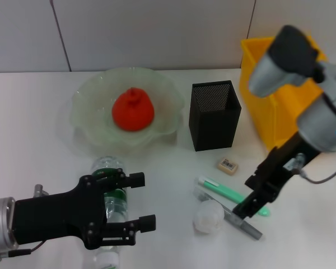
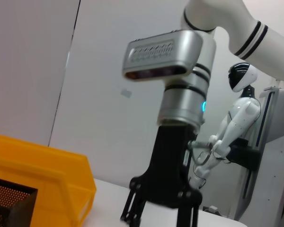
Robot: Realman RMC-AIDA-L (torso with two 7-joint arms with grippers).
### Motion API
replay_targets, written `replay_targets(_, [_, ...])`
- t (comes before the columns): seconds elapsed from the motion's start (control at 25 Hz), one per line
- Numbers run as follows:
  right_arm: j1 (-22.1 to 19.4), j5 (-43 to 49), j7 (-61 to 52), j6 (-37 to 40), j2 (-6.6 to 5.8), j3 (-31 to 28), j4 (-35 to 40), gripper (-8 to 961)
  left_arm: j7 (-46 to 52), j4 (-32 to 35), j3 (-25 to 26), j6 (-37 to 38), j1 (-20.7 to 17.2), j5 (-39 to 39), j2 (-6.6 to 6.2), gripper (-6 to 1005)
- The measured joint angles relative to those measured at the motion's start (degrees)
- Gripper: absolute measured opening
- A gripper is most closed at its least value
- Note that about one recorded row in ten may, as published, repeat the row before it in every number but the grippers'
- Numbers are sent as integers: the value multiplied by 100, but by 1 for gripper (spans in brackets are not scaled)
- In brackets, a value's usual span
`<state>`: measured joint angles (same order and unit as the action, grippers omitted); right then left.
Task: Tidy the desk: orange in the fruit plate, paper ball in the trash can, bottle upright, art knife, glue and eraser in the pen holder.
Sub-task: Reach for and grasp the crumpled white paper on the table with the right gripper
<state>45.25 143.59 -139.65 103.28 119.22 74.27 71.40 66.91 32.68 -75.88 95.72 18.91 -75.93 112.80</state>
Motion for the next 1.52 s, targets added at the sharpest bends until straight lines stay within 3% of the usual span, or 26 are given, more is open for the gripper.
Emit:
replay_targets(0.12, [225, 1, -198, -666, 4, 616, -536, 671, -39, 27, 1, 5, 4, -1, 61, 863])
replay_targets(0.4, [599, -125, -249, -1221, 37, 1077, -1271, 668, -92, 6, 5, -27, -6, -46, 79, 863])
replay_targets(0.52, [753, -353, -243, -1435, 40, 1351, -1540, 668, -146, 2, 110, -81, -1, -116, 144, 863])
replay_targets(0.92, [954, -505, -259, -1724, 63, 1841, -1864, 665, -158, -2, 144, -386, 25, -264, 271, 863])
replay_targets(1.12, [1006, -579, -501, -1750, 70, 2331, -1854, 663, -233, -15, 188, -416, -3, -267, 276, 863])
replay_targets(1.52, [967, -589, -448, -1955, 67, 2503, -1827, 623, -352, -149, 215, -428, 24, -267, 290, 864])
